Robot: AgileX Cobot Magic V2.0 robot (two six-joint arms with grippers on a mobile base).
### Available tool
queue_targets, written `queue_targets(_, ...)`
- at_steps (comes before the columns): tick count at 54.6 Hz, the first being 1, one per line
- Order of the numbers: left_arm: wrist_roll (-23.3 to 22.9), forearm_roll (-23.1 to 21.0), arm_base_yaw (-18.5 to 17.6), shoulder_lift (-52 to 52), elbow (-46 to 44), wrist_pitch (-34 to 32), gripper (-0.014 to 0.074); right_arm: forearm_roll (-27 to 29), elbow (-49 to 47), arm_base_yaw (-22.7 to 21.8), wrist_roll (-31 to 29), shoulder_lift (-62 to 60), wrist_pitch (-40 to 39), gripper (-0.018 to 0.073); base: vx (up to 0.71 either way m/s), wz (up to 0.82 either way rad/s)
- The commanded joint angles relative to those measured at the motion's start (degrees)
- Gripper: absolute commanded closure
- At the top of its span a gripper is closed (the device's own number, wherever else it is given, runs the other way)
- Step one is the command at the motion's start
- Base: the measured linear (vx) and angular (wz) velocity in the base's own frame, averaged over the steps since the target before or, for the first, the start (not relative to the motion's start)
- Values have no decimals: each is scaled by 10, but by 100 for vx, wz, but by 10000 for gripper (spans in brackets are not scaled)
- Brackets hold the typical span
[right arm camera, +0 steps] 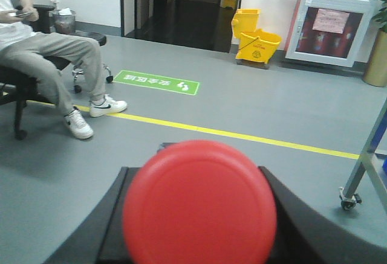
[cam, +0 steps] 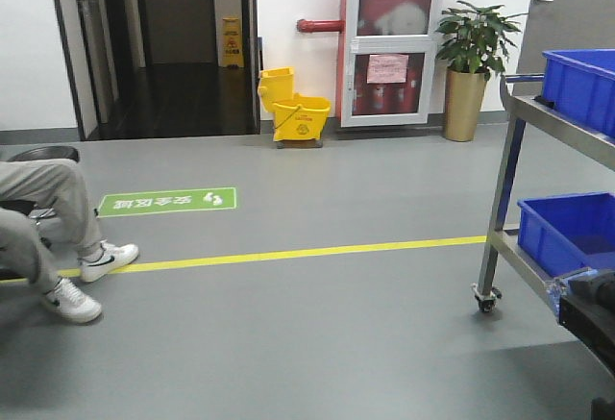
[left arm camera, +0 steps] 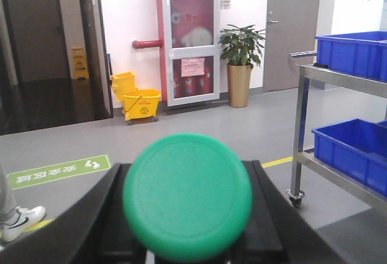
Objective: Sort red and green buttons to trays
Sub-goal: 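Drive the base to the shelf with the green and red trays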
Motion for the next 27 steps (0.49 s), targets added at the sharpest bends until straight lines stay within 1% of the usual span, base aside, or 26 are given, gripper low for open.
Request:
queue_targets(1, -4, 0, -4, 0, -20, -53, 602, -8, -19, -2, -4, -2, -49, 568, 49, -15)
queue_targets(14, -4, 0, -4, 0, -20, -53, 602, -8, -19, -2, -4, -2, -49, 568, 47, -24)
queue_targets(27, -4, 0, -4, 0, -20, -53, 602, -8, -19, -2, -4, -2, -49, 568, 41, -47)
